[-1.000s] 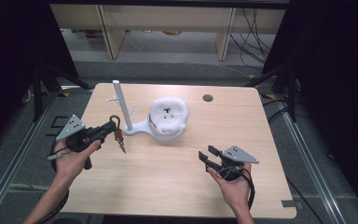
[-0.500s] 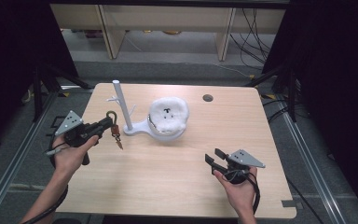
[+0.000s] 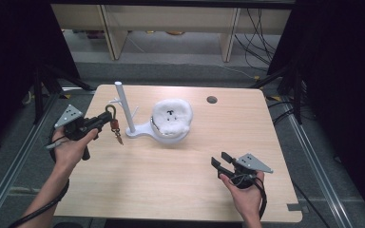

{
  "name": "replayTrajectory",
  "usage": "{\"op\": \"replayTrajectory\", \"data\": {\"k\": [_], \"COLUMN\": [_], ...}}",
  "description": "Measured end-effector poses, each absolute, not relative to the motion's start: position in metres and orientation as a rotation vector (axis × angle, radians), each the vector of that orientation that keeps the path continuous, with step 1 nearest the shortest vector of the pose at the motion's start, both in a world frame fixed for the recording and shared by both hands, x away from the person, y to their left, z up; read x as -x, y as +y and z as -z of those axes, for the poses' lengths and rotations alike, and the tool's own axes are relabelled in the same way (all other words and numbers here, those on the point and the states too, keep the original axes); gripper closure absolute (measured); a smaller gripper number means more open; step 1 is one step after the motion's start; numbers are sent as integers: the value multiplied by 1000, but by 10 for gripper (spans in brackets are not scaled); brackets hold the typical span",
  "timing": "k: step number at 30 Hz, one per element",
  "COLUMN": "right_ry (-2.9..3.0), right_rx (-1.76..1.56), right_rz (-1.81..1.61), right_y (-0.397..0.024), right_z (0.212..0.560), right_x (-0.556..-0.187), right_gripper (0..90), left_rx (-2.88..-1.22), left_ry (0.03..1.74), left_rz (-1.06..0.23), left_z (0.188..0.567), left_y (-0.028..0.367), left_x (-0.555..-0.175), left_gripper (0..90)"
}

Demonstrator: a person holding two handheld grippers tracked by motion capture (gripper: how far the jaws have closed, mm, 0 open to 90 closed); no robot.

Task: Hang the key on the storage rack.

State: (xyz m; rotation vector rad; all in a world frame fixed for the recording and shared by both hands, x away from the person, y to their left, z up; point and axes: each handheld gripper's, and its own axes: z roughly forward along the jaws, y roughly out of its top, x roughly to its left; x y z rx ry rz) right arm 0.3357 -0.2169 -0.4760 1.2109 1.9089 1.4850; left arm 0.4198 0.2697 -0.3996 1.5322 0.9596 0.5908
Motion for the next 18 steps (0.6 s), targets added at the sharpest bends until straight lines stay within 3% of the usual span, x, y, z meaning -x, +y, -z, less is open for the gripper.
{"op": "replayTrajectory", "data": {"k": [18], "right_ry": [1896], "right_rx": [-1259], "right_rz": [-1501], "right_y": [-216], "right_z": [475], "right_x": [-334], "right_gripper": [508], "left_rx": [-1508], "left_ry": [1001], "left_rz": [-571], "left_z": [397], "left_y": [272], "left_x": [-440], "left_gripper": [837]}}
